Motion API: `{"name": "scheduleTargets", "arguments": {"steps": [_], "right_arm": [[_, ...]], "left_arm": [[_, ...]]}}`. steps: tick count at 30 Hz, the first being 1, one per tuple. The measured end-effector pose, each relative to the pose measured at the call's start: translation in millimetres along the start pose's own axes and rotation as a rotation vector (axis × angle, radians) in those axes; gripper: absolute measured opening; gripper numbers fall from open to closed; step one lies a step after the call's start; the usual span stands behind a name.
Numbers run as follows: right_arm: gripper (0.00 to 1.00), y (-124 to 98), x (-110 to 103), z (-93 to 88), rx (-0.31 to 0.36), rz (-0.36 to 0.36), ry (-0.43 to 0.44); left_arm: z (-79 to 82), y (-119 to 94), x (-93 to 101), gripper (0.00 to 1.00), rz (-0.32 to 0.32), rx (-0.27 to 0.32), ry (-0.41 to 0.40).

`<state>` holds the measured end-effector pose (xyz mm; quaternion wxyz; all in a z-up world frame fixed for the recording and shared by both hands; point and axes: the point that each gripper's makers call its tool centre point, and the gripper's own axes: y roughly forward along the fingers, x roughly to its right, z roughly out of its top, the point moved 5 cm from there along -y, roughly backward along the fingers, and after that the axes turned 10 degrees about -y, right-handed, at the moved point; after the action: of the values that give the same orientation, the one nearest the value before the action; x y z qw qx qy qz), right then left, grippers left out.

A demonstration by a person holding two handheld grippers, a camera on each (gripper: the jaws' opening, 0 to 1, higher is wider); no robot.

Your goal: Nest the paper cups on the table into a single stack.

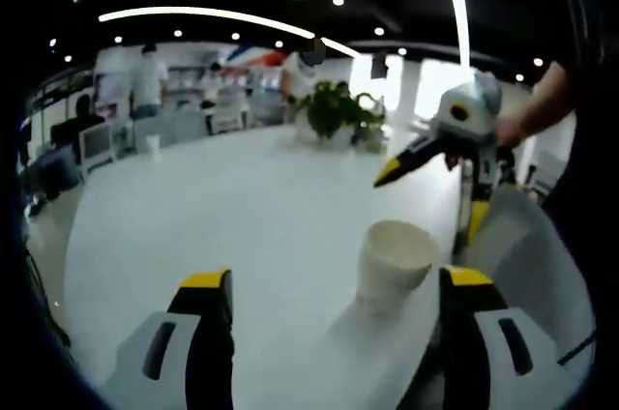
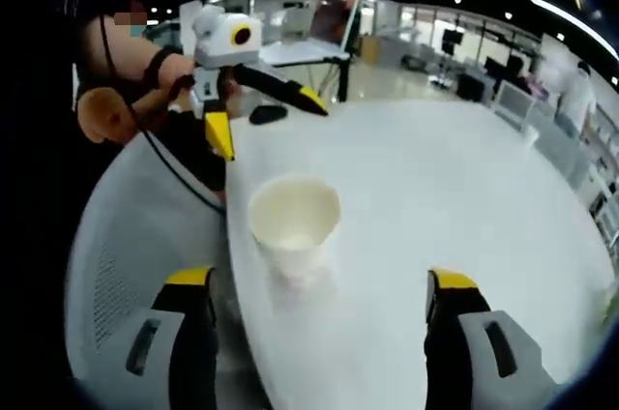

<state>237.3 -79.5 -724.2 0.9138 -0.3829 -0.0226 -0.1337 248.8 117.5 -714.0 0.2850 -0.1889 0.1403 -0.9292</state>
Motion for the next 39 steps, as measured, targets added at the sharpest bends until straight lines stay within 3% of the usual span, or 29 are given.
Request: {"name": "scheduleTargets", "arguments": {"steps": [19, 32, 35, 39], "right_arm": [[0.72, 29, -16, -7.3, -0.013, 0.049, 0.031], [0.58, 39, -14, -5.8, -0.006, 0.042, -0.016], [0.57, 42, -14, -4.0, 0.001, 0.056, -0.010], [0.55, 46, -15, -2.0, -0.011, 0.073, -0.066]], "left_arm": [[-34.8, 27, 19.4, 0.76, -0.066, -0.072, -0.018], [-41.5, 45, 25.1, 0.66, -0.096, -0.088, -0.002], [-39.3, 47, 26.6, 0.59, -0.108, -0.088, 0.003], [-36.9, 50, 25.2, 0.56, -0.112, -0.083, 0.012]]}}
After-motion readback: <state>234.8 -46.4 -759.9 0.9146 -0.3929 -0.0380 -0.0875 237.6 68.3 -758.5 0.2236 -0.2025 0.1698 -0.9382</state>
